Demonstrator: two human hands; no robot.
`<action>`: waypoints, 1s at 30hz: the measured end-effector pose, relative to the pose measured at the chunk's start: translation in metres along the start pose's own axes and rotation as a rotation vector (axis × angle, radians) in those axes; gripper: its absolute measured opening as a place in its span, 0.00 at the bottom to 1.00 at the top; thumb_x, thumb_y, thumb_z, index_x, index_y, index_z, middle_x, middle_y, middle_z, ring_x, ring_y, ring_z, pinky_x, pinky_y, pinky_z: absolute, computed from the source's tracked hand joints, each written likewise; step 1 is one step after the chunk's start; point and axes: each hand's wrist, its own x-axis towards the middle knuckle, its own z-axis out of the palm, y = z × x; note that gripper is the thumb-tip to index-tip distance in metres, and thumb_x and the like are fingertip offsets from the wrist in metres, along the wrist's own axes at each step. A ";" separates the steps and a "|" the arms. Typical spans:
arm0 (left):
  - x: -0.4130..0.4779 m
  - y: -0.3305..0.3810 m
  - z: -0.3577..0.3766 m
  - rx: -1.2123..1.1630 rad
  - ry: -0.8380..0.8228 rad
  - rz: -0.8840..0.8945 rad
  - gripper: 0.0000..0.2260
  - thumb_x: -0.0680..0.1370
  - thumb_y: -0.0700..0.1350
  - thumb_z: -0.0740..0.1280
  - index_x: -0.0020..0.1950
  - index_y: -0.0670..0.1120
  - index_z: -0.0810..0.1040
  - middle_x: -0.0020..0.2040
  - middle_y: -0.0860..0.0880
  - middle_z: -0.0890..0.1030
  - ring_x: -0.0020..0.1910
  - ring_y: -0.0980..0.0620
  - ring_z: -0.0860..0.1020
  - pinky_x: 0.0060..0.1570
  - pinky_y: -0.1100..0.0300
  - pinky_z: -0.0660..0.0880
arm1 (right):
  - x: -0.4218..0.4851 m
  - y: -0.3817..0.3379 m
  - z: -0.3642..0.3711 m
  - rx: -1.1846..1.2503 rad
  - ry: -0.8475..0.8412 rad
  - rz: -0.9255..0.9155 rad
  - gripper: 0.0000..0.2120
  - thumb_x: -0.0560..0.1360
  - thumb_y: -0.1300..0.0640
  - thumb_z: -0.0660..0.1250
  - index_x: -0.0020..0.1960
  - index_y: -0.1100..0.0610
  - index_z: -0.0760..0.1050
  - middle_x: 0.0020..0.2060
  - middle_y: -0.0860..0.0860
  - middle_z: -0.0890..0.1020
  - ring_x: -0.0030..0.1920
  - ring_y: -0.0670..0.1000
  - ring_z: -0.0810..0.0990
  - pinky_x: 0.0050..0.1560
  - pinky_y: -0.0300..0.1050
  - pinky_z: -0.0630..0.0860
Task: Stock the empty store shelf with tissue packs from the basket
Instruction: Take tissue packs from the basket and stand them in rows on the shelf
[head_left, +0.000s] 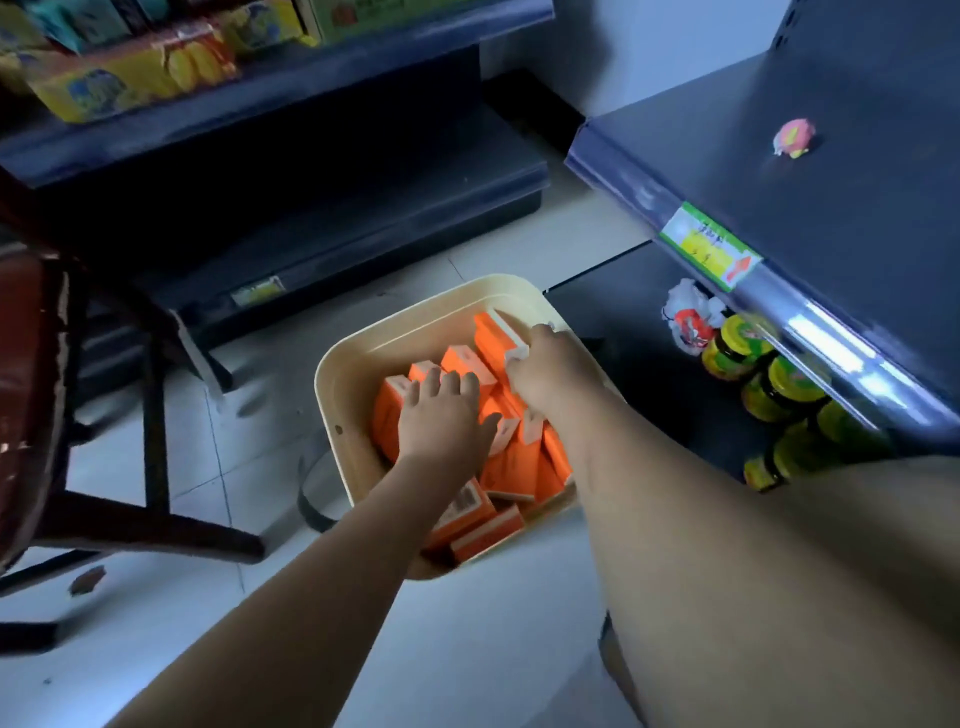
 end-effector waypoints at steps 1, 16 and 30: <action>0.011 0.001 0.004 0.019 -0.020 0.011 0.30 0.83 0.62 0.60 0.80 0.48 0.63 0.78 0.43 0.69 0.81 0.40 0.59 0.78 0.43 0.57 | 0.011 0.002 0.004 -0.060 -0.005 -0.051 0.24 0.81 0.49 0.60 0.76 0.46 0.65 0.67 0.58 0.74 0.67 0.62 0.74 0.64 0.58 0.75; 0.089 0.013 0.023 -0.187 -0.053 -0.405 0.19 0.78 0.54 0.58 0.65 0.47 0.69 0.65 0.41 0.79 0.68 0.37 0.72 0.71 0.37 0.62 | 0.068 -0.011 0.018 0.294 0.111 0.005 0.12 0.72 0.64 0.63 0.49 0.53 0.82 0.47 0.48 0.82 0.48 0.56 0.81 0.44 0.44 0.74; 0.021 0.014 -0.111 -1.422 0.443 -0.262 0.14 0.75 0.36 0.72 0.56 0.52 0.84 0.51 0.48 0.86 0.50 0.44 0.86 0.47 0.45 0.85 | -0.002 -0.032 -0.116 0.986 0.379 0.109 0.21 0.72 0.58 0.72 0.65 0.55 0.78 0.52 0.51 0.84 0.48 0.55 0.84 0.45 0.48 0.81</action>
